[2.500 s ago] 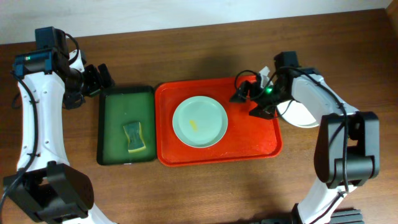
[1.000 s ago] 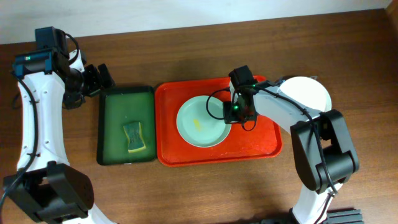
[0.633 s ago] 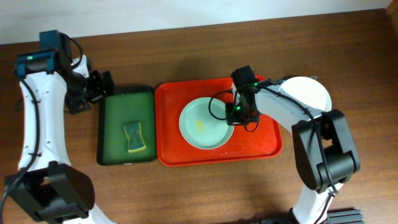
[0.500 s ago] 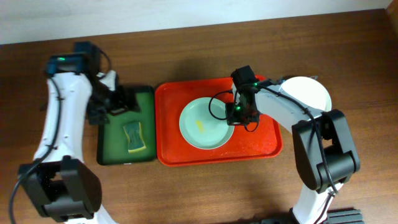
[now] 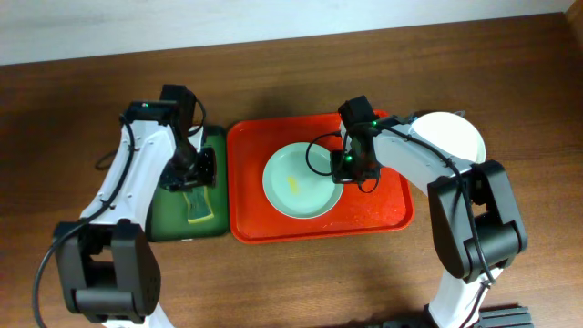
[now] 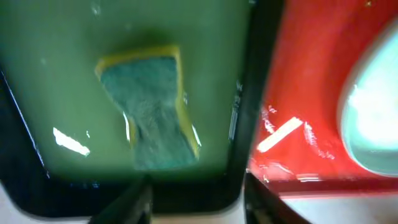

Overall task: Clean dirty plates on tray and stack at the side
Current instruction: 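Lower the left gripper into the green tray and grasp the sponge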

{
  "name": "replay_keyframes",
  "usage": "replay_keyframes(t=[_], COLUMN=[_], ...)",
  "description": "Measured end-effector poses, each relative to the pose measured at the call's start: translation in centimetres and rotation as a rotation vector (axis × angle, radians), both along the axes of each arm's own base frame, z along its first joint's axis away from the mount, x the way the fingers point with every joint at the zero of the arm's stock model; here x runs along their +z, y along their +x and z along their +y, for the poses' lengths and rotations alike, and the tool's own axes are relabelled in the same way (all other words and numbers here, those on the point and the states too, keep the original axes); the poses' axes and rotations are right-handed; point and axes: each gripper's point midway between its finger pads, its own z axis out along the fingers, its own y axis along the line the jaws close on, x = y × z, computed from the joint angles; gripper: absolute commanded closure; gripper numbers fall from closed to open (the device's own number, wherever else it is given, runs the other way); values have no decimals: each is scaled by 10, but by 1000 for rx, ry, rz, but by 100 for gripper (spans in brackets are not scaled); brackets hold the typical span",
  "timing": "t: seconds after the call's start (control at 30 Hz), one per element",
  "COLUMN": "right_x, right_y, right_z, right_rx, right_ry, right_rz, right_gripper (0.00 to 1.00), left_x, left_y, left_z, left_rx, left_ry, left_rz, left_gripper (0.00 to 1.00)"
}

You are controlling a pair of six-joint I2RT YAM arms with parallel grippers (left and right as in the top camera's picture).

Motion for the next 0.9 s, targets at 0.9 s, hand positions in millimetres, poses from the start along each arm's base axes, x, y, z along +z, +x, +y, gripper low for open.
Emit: replay_keyframes(t=[0.9], right_x=[0], right_y=[0], right_z=[0], right_rx=[0], right_ry=[0], right_rz=[0], right_gripper=[95], left_x=[-71], left_y=[-10], left_z=[25], left_rx=[131], left_ry=[134], left_rz=[-48], left_gripper=[50])
